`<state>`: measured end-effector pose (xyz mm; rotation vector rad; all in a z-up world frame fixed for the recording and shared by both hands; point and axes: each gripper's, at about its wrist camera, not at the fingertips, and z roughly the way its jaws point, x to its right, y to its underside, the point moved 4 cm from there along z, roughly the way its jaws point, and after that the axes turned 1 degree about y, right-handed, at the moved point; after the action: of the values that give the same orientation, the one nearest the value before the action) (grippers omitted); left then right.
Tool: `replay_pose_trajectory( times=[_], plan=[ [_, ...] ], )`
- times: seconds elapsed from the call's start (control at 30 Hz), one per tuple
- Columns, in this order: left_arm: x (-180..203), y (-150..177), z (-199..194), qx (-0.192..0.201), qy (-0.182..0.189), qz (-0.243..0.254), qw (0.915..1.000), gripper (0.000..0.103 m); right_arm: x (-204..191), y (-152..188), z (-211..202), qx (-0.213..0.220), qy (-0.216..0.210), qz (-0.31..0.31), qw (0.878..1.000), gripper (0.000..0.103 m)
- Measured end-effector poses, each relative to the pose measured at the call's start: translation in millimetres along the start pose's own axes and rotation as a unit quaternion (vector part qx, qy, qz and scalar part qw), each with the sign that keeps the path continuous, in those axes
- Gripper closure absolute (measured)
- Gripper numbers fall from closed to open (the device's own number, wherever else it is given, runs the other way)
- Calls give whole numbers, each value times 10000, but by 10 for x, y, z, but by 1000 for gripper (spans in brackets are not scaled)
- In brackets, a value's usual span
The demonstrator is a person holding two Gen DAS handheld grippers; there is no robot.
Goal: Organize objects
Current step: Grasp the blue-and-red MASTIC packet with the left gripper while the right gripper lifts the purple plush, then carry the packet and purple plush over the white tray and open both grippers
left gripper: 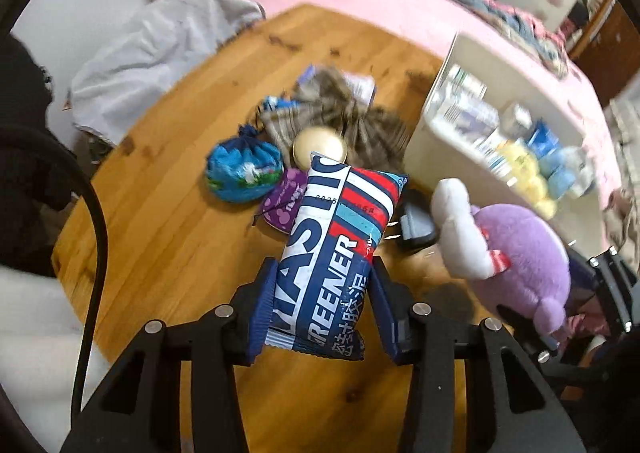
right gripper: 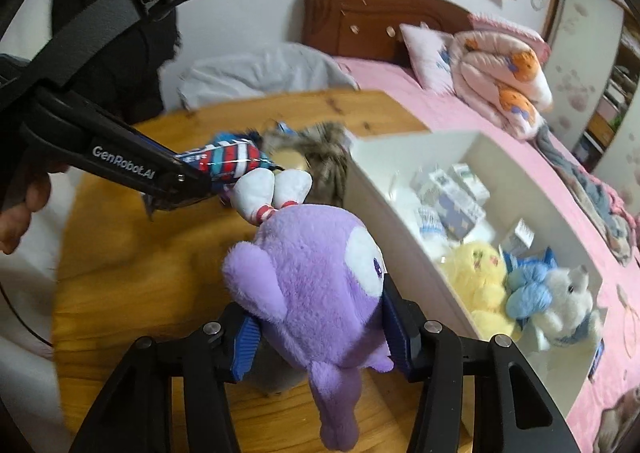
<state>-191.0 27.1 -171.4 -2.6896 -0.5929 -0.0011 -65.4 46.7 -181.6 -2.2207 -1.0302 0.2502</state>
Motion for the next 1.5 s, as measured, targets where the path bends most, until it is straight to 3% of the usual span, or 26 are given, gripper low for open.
replay_pose_trajectory(
  times=[0.1,0.43,0.63,0.83,1.03,1.4,1.5],
  plan=[
    [-18,-156,-201,311,48,-189,9993,55,42,-135,-257,246,-114,7,9996,49],
    [514,-456,-1277,1103,57,-673,9916,55,596,-637,-1129,1122,-96,178,9935,49],
    [946,-672,-1436,1278,344,-1124,9848,55,1212,-841,-1407,1443,-77,292,9891,49],
    [1330,-976,-1100,1093,368,-1664,9793,55,1809,-939,-1296,1446,-155,128,9893,48],
    [1583,-1212,-600,813,211,-2159,9728,58,2264,-933,-969,1150,-298,-105,9929,48],
    [1709,-1253,348,32,-163,-2629,9647,57,2497,-837,-199,356,-655,-327,9967,43],
    [1717,-1221,361,-20,-384,-2656,9633,35,2465,-783,-32,101,-686,-457,9965,35]
  ],
)
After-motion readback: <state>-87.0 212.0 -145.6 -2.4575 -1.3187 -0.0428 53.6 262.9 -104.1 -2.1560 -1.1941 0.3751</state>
